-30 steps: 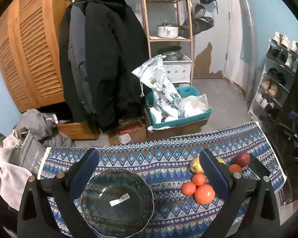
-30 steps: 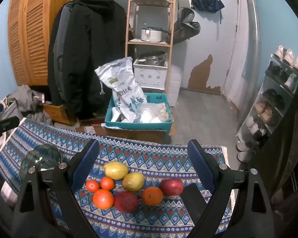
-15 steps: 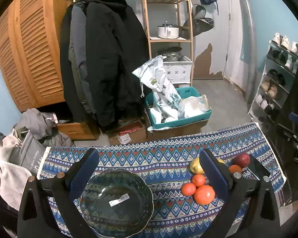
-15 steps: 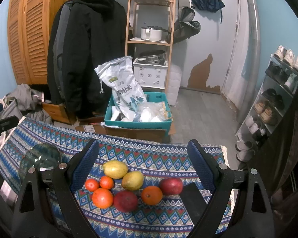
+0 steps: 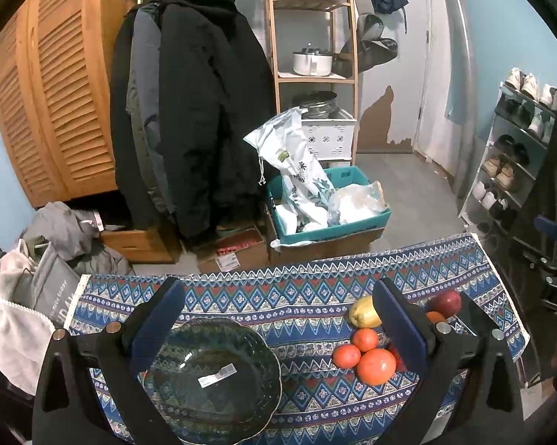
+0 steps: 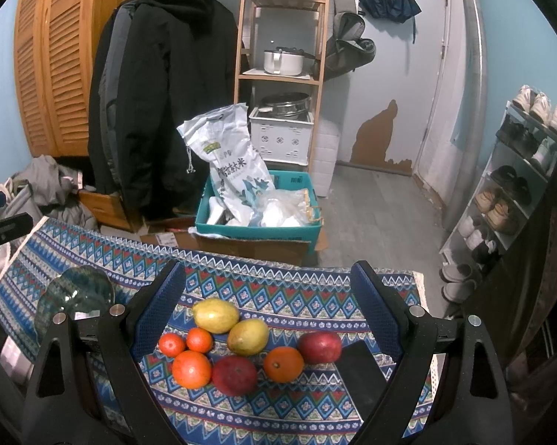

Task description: Organize fruits

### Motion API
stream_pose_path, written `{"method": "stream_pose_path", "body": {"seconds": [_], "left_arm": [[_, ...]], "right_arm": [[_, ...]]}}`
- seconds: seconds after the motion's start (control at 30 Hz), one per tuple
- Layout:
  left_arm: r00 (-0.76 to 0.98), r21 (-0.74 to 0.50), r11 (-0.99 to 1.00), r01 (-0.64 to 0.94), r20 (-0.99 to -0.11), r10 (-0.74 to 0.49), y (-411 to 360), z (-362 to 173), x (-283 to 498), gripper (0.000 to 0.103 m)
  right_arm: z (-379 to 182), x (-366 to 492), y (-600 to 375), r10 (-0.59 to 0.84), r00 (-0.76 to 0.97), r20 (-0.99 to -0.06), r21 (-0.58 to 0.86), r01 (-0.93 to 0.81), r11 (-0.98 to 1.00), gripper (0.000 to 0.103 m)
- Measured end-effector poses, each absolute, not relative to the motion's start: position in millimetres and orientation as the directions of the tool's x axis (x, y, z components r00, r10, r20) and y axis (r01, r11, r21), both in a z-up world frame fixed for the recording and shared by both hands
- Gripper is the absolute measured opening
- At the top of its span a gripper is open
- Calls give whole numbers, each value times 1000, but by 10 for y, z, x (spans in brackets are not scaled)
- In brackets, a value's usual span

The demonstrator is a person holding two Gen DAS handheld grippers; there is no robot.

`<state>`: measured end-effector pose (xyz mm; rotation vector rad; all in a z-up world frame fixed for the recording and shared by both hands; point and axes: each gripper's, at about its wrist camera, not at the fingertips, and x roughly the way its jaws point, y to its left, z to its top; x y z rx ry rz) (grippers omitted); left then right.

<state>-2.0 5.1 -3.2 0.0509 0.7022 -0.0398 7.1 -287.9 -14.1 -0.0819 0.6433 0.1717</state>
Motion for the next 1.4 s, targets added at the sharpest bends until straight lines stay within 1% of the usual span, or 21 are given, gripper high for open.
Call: {"method": "stream_pose_path", "body": {"seconds": [1.4], "left_arm": [[750, 32, 998, 53, -661, -18, 60, -75, -33, 102]], "right_arm": [[-178, 61, -2870, 131, 782, -610, -27, -186, 982, 89]]}}
